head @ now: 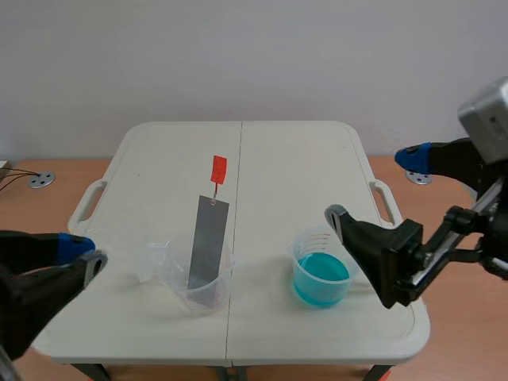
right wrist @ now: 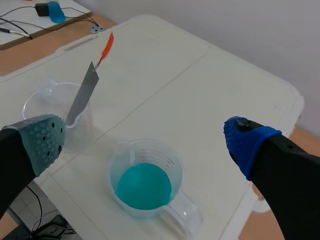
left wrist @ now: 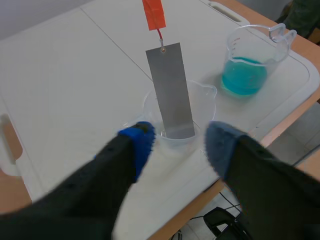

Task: Hold the metal plate by the orange handle, dip it into the blue solution, take it out and point at it, then put the plate back in the beaker on the left.
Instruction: 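Lift the metal plate out of the left beaker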

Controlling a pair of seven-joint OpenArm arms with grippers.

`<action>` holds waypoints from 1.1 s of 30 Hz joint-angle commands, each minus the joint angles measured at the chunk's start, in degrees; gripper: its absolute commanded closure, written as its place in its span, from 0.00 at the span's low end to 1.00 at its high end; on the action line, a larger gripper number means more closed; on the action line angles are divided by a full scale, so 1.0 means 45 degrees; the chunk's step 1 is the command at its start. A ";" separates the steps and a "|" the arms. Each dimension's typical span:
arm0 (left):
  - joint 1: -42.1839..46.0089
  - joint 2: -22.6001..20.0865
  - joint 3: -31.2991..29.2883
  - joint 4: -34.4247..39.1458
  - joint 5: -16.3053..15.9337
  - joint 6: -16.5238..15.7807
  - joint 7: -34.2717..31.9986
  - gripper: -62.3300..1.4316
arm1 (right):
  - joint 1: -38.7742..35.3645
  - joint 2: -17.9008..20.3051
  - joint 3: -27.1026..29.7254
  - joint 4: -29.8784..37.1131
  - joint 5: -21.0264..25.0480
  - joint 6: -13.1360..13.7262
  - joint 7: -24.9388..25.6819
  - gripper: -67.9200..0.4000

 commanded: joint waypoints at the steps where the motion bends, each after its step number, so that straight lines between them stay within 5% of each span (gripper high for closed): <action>1: -0.0005 0.0058 -0.0034 0.0228 -0.0073 0.0073 -0.0165 0.96 | 0.0423 -0.0204 -0.0141 0.0083 0.0141 -0.0039 0.0029 0.02; 13: 0.3050 0.0058 -0.0452 -0.0267 0.0539 0.0646 0.2472 0.93 | 0.3055 -0.1224 -0.2633 -0.1744 0.0160 -0.0039 -0.0209 0.02; 33: 0.2705 0.0617 0.0495 -0.7164 0.0937 0.0495 0.1914 0.93 | 0.6989 -0.3487 -0.5207 -0.5634 0.0860 -0.0044 -0.1190 0.02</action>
